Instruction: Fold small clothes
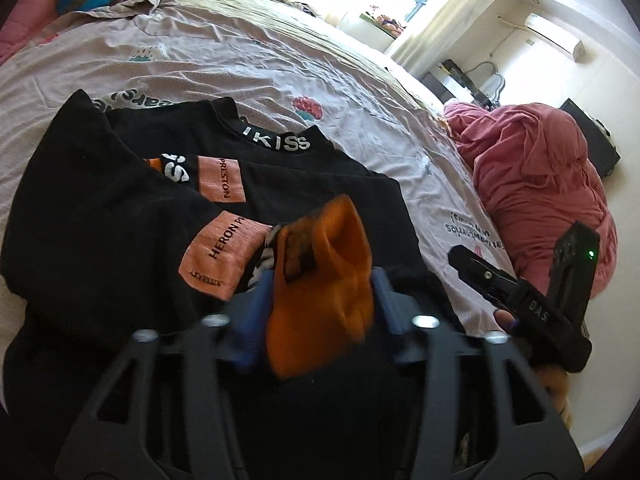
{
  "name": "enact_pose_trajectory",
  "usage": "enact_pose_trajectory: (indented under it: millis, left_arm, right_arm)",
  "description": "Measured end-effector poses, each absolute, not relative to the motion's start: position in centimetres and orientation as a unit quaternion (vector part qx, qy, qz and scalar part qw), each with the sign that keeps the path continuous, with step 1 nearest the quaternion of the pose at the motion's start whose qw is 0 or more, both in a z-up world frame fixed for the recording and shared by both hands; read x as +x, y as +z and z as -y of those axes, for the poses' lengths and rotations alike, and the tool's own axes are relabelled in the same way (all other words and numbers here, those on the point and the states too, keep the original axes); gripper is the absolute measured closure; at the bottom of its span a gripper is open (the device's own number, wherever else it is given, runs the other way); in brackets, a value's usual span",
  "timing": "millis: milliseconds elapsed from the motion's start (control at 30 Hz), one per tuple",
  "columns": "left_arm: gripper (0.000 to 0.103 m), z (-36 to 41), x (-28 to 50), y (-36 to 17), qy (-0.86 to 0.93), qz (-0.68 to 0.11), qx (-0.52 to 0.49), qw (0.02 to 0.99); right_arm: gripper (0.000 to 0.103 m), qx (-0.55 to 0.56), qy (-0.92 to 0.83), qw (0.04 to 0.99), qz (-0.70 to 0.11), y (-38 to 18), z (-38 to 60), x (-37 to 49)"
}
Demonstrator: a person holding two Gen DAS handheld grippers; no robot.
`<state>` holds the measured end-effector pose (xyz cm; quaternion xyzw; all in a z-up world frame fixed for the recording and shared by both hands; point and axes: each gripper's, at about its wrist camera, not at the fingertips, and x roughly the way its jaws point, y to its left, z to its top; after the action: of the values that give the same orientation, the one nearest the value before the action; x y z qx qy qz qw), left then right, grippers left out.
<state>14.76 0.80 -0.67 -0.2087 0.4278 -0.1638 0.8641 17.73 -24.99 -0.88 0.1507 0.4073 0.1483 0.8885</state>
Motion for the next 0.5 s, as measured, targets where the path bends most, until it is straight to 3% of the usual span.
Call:
enact_pose_trajectory:
  millis: [200, 233, 333, 367, 400, 467, 500]
  left_arm:
    - [0.042, -3.0, 14.4, 0.4, -0.106, -0.41, -0.184, 0.887]
    - [0.035, -3.5, 14.4, 0.5, -0.096, -0.409, -0.183, 0.889]
    - [0.027, -5.4, 14.1, 0.8, -0.068, -0.403, -0.189, 0.893]
    - [0.021, -6.0, 13.9, 1.0, -0.058, -0.4, -0.189, 0.895]
    - [0.02, -6.6, 13.7, 1.1, -0.05, -0.396, -0.19, 0.897]
    - [0.019, -8.0, 13.3, 1.5, -0.031, -0.389, -0.193, 0.9]
    - [0.019, -8.3, 13.1, 1.7, -0.027, -0.387, -0.195, 0.901]
  right_arm:
    - [0.005, 0.152, 0.21, 0.856, -0.447, -2.4, 21.8, 17.7]
    - [0.005, 0.149, 0.219, 0.851, -0.454, -2.6, 21.1, 17.5]
    - [0.006, 0.124, 0.242, 0.834, -0.48, -3.6, 18.0, 17.2]
    - [0.013, 0.123, 0.25, 0.829, -0.485, -3.8, 17.4, 17.1]
    - [0.023, 0.12, 0.258, 0.822, -0.493, -4.1, 16.6, 17.1]
    - [0.033, 0.109, 0.26, 0.822, -0.495, -4.3, 15.1, 17.0]
    - [0.05, 0.102, 0.259, 0.824, -0.493, -4.3, 14.7, 17.0]
